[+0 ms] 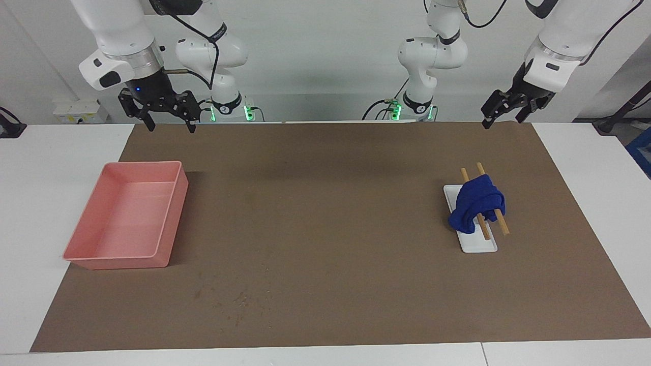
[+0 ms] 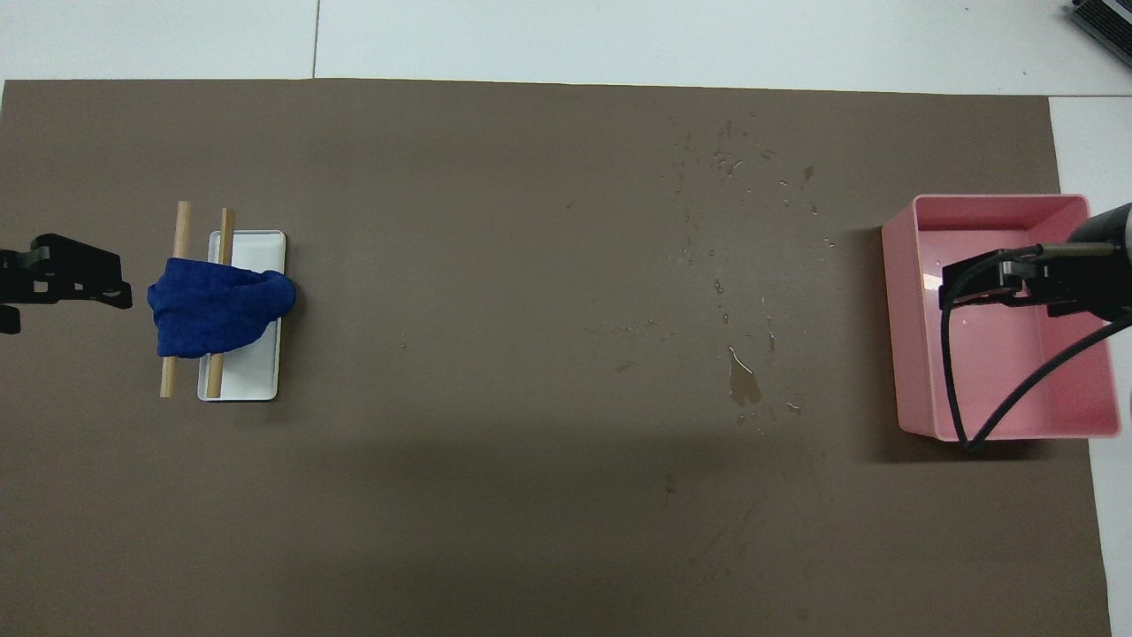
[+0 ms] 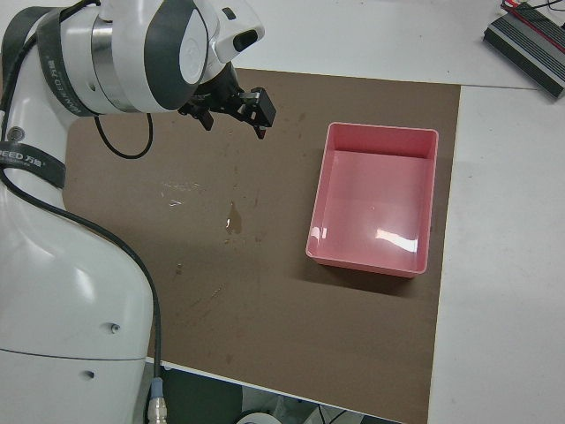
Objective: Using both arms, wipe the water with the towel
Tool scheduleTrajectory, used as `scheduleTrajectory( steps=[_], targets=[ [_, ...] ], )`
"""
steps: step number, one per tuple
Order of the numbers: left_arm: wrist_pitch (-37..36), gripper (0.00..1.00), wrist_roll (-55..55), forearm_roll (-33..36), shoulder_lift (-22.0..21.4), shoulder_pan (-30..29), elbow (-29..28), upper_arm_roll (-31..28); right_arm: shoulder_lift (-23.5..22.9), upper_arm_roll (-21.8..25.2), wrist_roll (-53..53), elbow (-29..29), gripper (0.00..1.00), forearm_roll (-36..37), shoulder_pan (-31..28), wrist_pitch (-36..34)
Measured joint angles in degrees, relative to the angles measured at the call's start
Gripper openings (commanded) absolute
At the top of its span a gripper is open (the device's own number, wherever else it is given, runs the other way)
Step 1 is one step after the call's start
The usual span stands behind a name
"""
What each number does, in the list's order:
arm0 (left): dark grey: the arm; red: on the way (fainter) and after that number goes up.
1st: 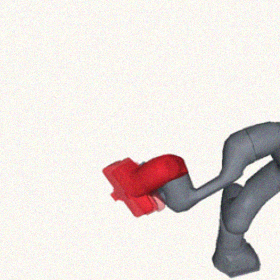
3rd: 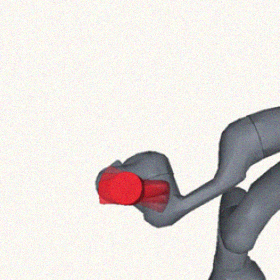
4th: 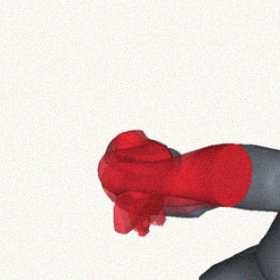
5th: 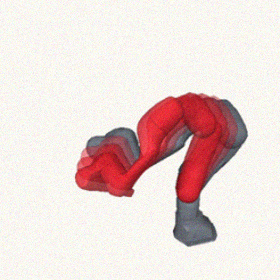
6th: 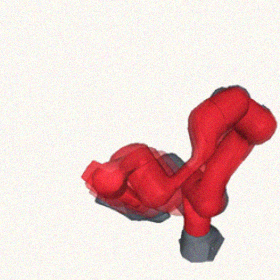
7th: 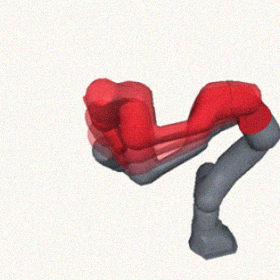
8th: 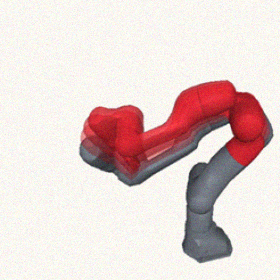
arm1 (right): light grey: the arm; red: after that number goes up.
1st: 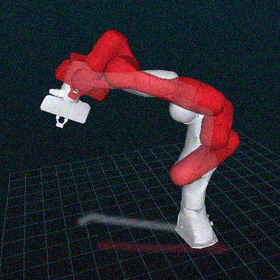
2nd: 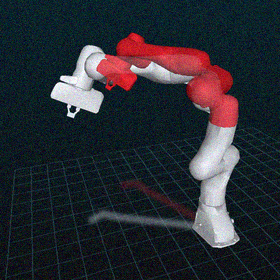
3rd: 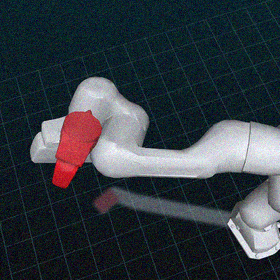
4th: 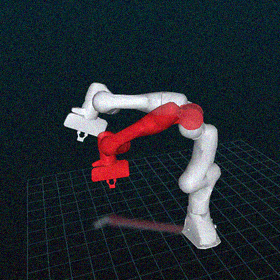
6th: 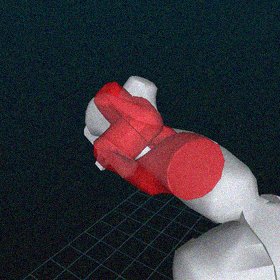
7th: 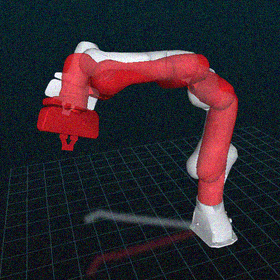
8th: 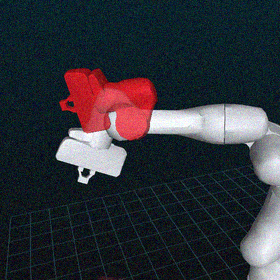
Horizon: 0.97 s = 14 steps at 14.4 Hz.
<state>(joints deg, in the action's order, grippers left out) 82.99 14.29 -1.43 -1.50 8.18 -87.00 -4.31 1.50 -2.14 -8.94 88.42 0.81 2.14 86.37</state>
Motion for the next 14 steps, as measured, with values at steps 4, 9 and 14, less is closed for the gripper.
scheduleTrajectory(
  steps=[4, 9, 14],
  targets=[
    [8.0, 1.0, 1.3, 0.1, -2.9, -1.1, -8.8, -0.9, 0.0, 0.0, 0.0, 0.0, 1.0, 0.0, 0.0, 0.0],
    [20.4, 1.0, 1.1, 0.1, -2.7, -3.1, -17.8, -1.2, 0.0, 0.0, 0.0, 0.0, 1.0, 0.0, 0.0, 0.0],
    [33.3, 1.0, 1.1, 0.1, 3.4, -3.2, -22.5, -1.1, 0.0, 0.0, 0.0, 0.1, 1.0, 0.0, 0.0, 0.0]
  ],
)
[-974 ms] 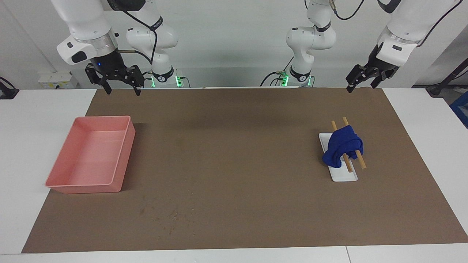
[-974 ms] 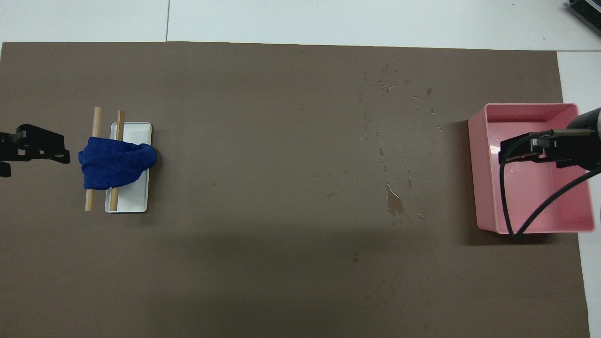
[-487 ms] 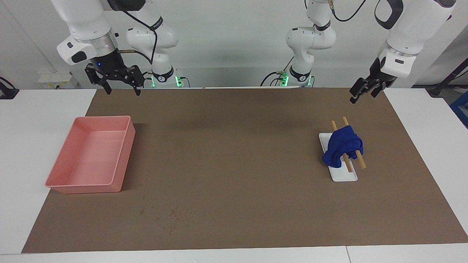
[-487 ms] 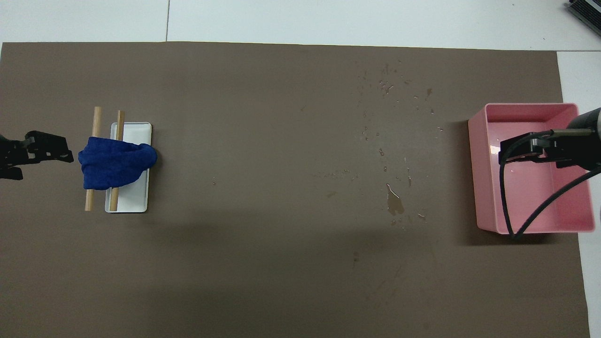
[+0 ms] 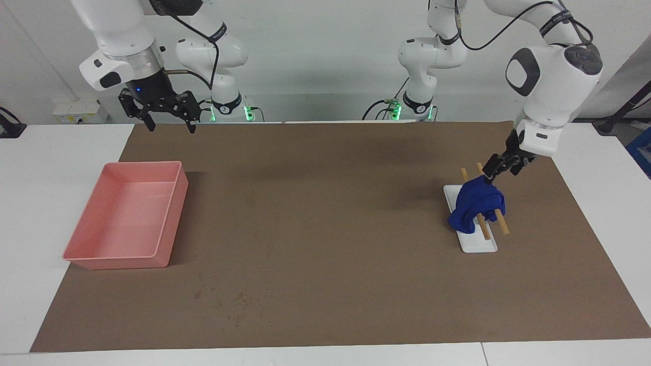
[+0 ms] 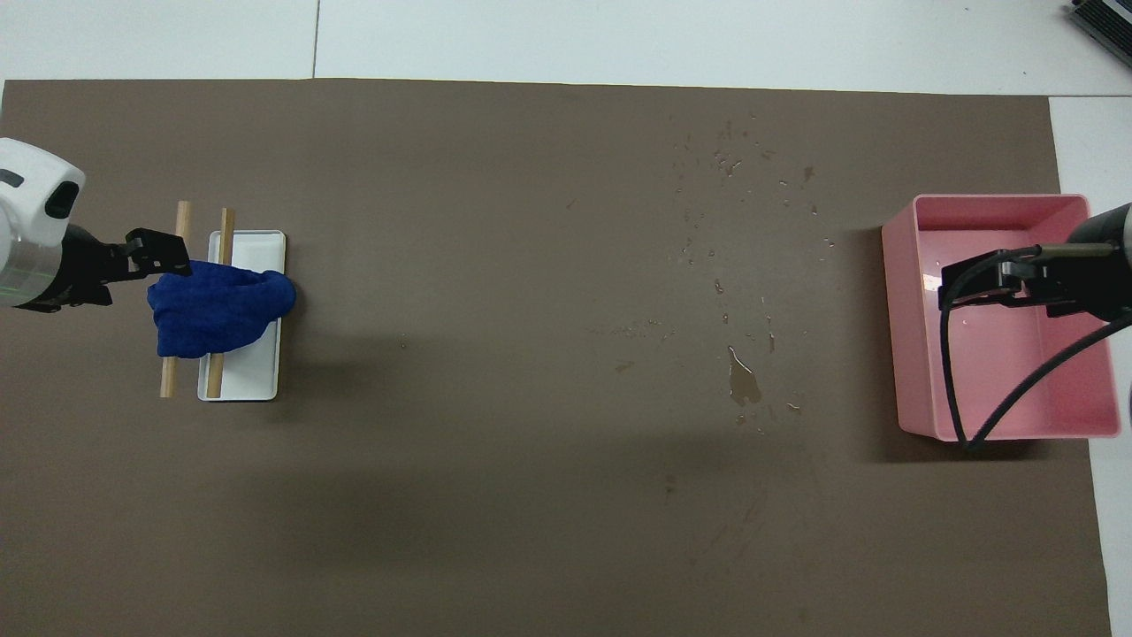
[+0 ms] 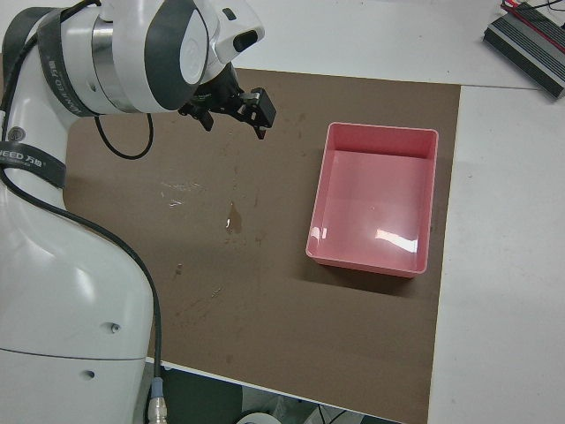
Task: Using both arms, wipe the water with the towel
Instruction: 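Reach the left gripper to the blue cloth and grasp it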
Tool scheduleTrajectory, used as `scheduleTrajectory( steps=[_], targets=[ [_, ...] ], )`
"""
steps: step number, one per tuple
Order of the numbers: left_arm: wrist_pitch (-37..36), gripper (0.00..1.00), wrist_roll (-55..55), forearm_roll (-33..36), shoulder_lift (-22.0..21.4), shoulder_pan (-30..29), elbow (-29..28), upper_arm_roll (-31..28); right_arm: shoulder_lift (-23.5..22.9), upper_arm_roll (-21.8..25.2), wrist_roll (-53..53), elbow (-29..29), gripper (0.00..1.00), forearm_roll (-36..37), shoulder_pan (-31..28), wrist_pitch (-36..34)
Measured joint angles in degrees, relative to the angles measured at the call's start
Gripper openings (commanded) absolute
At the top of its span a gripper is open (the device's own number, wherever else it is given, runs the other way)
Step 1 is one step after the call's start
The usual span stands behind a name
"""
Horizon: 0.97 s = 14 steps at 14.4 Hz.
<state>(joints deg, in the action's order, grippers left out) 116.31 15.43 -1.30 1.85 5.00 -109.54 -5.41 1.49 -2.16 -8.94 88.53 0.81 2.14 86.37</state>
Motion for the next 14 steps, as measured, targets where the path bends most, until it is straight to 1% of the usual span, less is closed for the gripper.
scheduleTrajectory(
  steps=[5, 7, 10, 11, 12, 13, 14],
  targets=[
    [3.8, 1.0, -2.1, 2.2, 3.7, 0.0, -0.9, 0.0, 0.0, 0.0, 0.0, 0.0, 1.0, 0.0, 0.0, 0.0],
    [4.3, 1.0, -4.1, 2.3, 4.2, -0.2, -1.6, 0.0, 0.0, 0.0, 0.0, 0.0, 1.0, 0.0, 0.0, 0.0],
    [6.1, 1.0, -5.1, 2.3, 4.3, -0.5, -4.0, -0.1, 0.0, 0.0, 0.0, 0.0, 1.0, 0.0, 0.0, 0.0],
    [6.4, 0.87, -5.2, 2.3, 4.3, -0.5, -4.5, -0.1, 0.0, 0.0, 0.0, 0.0, 1.0, 0.0, 0.0, 0.0],
    [6.5, 0.66, -5.3, 2.3, 4.3, -0.5, -4.7, -0.1, 0.0, 0.0, 0.0, 0.0, 1.0, 0.0, 0.0, 0.0],
    [6.4, 0.49, -5.3, 2.3, 4.3, -0.6, -4.7, -0.1, 0.0, 0.0, 0.0, 0.0, 1.0, 0.0, 0.0, 0.0],
    [6.4, 0.34, -5.3, 2.3, 4.3, -0.5, -4.7, 0.0, 0.0, 0.0, 0.0, 0.0, 1.0, 0.0, 0.0, 0.0]
  ],
)
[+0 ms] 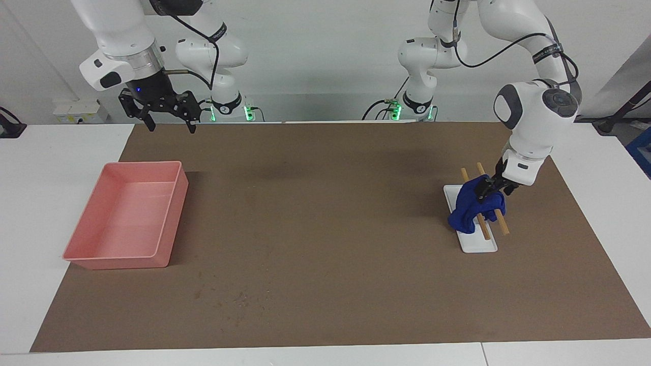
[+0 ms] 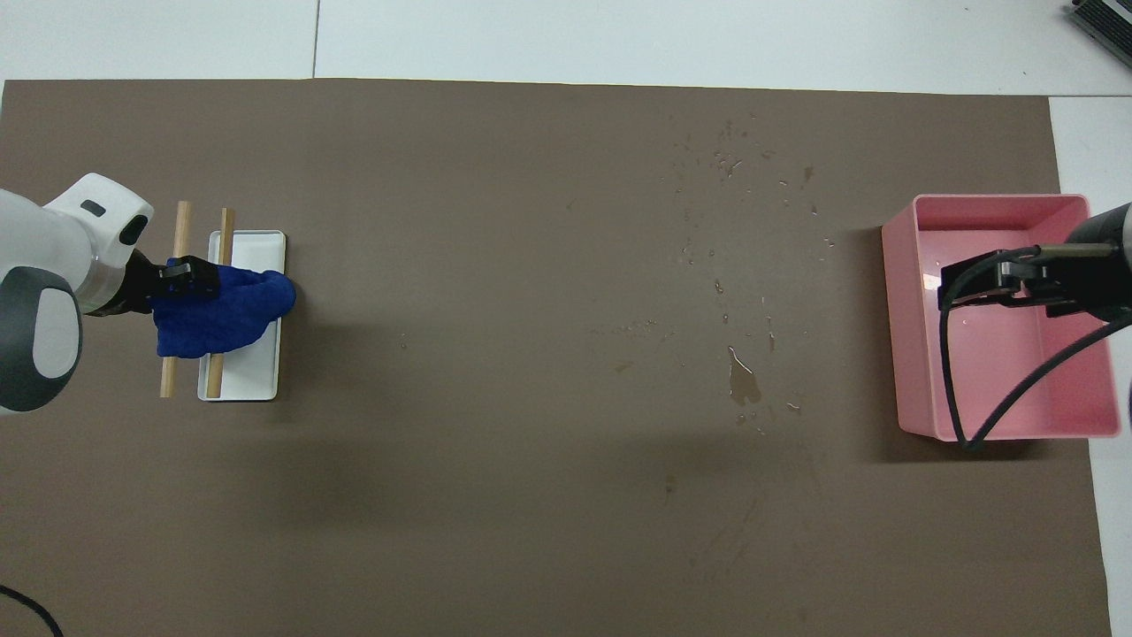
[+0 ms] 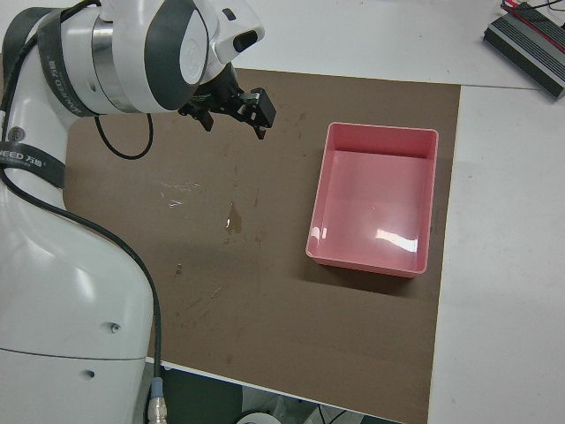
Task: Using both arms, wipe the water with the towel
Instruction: 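Reach the left gripper to the blue cloth and grasp it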
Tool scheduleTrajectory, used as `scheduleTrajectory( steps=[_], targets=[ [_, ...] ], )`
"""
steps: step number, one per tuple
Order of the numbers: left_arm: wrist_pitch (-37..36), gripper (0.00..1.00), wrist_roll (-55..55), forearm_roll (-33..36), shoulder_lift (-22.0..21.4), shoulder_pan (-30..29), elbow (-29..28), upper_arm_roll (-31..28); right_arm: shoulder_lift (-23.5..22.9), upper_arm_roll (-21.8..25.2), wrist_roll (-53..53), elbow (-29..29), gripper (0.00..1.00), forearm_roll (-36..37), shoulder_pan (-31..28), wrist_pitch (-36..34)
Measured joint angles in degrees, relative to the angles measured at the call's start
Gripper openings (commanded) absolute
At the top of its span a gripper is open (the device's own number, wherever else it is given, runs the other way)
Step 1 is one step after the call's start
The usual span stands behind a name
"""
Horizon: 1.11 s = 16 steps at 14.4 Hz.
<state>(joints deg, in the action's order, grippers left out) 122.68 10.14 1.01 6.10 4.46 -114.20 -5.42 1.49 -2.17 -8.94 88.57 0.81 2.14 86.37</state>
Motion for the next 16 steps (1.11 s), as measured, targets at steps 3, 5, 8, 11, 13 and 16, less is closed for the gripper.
scheduleTrajectory(
  steps=[3, 5, 8, 11, 13, 16],
  targets=[
    [-1.6, 0.0, 0.0, 0.0, -0.5, 0.0, 0.7, 0.3, 0.0, 0.0, 0.0, 0.0, 1.0, 0.0, 0.0, 0.0],
    [-2.8, 0.0, 0.0, 0.1, -0.8, -0.1, 1.4, 0.2, 0.0, 0.0, 0.0, 0.0, 1.0, 0.0, 0.0, 0.0],
    [-6.3, 0.0, 0.0, 0.6, -1.1, -0.2, 3.3, 0.1, 0.0, 0.0, 0.0, 0.0, 1.0, 0.0, 0.0, 0.0],
    [-11.8, 0.0, 1.4, 1.4, -0.3, 0.0, 5.8, 0.5, 0.0, 0.0, 0.0, 0.0, 1.0, 0.0, 0.0, 0.0],
    [-16.3, 0.0, 4.9, 1.5, 0.5, 1.3, 9.3, 0.7, 0.0, 0.0, 0.0, 0.0, 1.0, 0.0, 0.0, 0.0],
    [-22.3, 0.0, 12.5, 0.0, 1.3, 3.3, 14.9, 1.1, 0.0, 0.0, 0.0, 0.0, 1.0, 0.0, 0.0, 0.0]
  ],
)
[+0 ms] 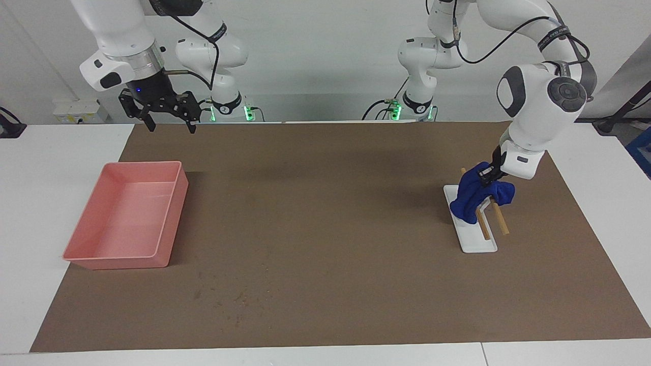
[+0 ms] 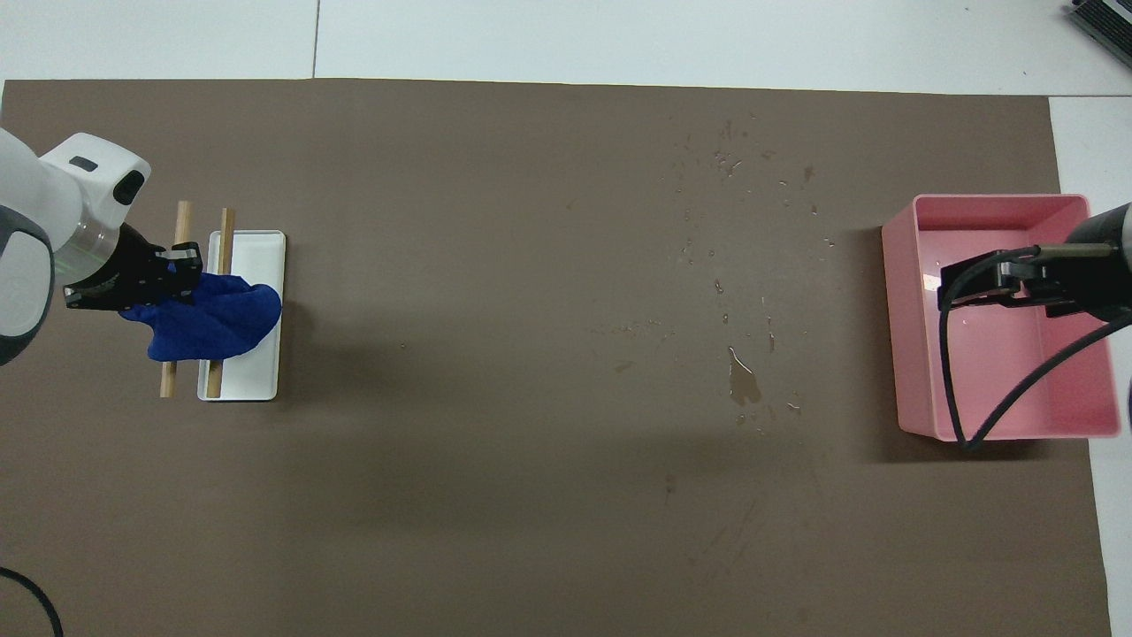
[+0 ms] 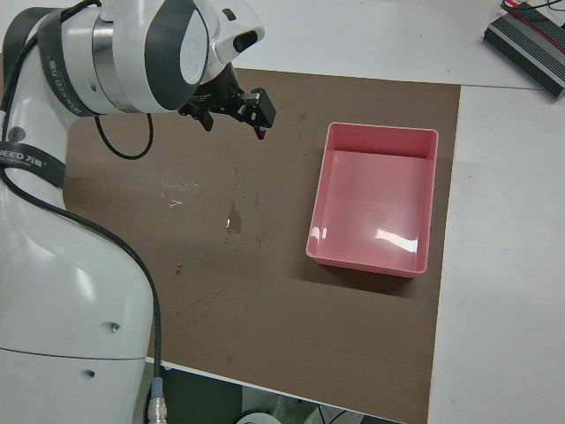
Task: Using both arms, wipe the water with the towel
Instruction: 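Lift the blue cloth with the left gripper toward the right gripper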
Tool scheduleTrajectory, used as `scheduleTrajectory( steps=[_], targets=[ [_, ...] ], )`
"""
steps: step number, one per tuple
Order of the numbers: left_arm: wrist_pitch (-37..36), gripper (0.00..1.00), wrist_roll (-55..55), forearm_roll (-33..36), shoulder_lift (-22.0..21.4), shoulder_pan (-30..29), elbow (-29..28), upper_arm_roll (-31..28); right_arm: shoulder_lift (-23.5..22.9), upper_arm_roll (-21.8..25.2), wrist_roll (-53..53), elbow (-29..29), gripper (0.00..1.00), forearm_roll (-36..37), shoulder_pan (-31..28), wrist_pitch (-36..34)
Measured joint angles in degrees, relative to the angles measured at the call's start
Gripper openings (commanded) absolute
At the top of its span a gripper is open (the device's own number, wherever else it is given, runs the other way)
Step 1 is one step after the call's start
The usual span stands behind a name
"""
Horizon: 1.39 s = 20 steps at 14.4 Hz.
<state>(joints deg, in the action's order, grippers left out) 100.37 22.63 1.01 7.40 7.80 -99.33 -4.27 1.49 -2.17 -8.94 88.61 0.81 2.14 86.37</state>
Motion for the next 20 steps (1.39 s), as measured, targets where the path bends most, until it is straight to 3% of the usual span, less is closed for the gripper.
scheduleTrajectory(
  steps=[4, 9, 13, 16, 20],
  targets=[
    [-2.2, 0.0, 15.4, -6.6, 0.1, 1.6, 3.7, 1.2, 0.0, 0.0, 0.0, 0.0, 1.0, 0.0, 0.0, 0.0],
    [-1.4, 0.0, 38.9, -8.8, 0.1, 10.6, 5.0, 2.9, 0.0, 0.0, 0.0, 0.0, 1.0, 0.0, 0.0, 0.0],
    [7.1, 0.0, 57.9, -11.6, 0.3, 18.2, 4.9, 3.1, 0.0, -0.2, -1.7, 0.0, 1.0, -0.9, 0.1, 0.8],
    [14.3, 0.0, 69.8, -11.8, 1.0, 23.0, 4.7, 3.1, 0.0, -1.5, -9.0, 0.0, 1.0, -2.0, 1.3, 3.6],
    [18.7, 0.0, 84.5, -12.6, 1.3, 26.3, 4.7, 3.2, -0.3, -2.8, -27.6, 0.3, 1.0, -7.0, 4.7, 6.3]
  ],
)
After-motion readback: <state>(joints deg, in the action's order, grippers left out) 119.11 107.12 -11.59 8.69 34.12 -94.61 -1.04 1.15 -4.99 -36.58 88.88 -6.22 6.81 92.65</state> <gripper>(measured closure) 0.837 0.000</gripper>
